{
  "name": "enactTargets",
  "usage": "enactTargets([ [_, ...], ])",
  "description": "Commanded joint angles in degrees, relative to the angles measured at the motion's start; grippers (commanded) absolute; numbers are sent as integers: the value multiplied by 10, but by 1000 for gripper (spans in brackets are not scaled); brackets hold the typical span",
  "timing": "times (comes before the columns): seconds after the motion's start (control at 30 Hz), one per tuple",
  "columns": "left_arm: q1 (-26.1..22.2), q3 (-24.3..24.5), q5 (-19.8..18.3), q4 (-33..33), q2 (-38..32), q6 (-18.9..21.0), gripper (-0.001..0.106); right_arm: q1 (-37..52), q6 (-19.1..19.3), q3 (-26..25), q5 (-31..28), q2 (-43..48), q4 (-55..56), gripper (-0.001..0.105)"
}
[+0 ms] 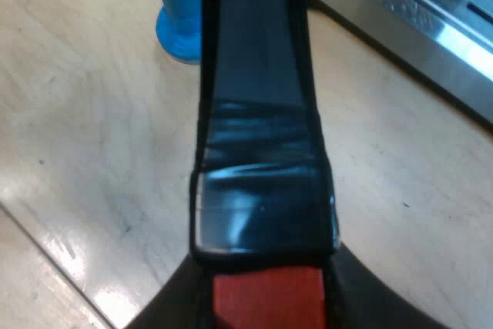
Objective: Grind coffee beans and then tamp
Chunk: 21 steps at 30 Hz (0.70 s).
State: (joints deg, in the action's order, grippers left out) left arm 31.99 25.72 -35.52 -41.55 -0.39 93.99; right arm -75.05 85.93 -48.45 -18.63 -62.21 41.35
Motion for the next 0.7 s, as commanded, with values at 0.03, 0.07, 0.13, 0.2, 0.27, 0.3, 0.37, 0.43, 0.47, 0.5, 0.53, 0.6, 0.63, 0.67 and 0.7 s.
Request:
enactTargets([
  [0.03, 3, 4, 19, -21, -36, 0, 71, 2, 31, -9, 6, 11, -9, 0],
  [0.07, 3, 4, 30, -31, -37, 0, 71, 2, 31, -9, 7, 11, -5, 0],
  [0.13, 3, 4, 56, -50, -37, -2, 71, 2, 37, -9, 11, 11, -2, 0],
  [0.2, 3, 4, 80, -63, -37, -15, 71, 2, 57, -9, 23, 11, 1, 0],
  [0.27, 3, 4, 96, -71, -37, -31, 71, 2, 68, -9, 23, 11, 1, 0],
  [0.3, 3, 4, 101, -74, -37, -31, 71, 2, 75, -9, 25, 11, 1, 0],
  [0.37, 3, 2, 103, -75, -37, -31, 71, 2, 85, -9, 25, 11, 4, 0],
  [0.43, 3, -1, 103, -75, -37, -31, 71, 2, 92, -9, 25, 11, 7, 0],
  [0.47, 3, -5, 103, -75, -37, -31, 71, 8, 95, -9, 30, 11, 11, 0],
  [0.5, 3, -9, 103, -75, -37, -31, 71, 15, 95, -7, 43, 11, 12, 0],
  [0.53, 3, -12, 103, -75, -37, -31, 71, 21, 98, -5, 51, 11, 11, 0],
  [0.6, 3, -16, 103, -67, -37, -31, 71, 41, 105, 0, 72, 11, 9, 0],
  [0.63, 3, -19, 103, -62, -37, -31, 71, 55, 111, 2, 76, 11, 9, 0],
  [0.67, 3, -21, 103, -60, -37, -31, 71, 67, 127, 5, 81, 11, 9, 0],
  [0.7, 3, -23, 103, -57, -37, -31, 71, 76, 140, 9, 87, 11, 9, 0],
])
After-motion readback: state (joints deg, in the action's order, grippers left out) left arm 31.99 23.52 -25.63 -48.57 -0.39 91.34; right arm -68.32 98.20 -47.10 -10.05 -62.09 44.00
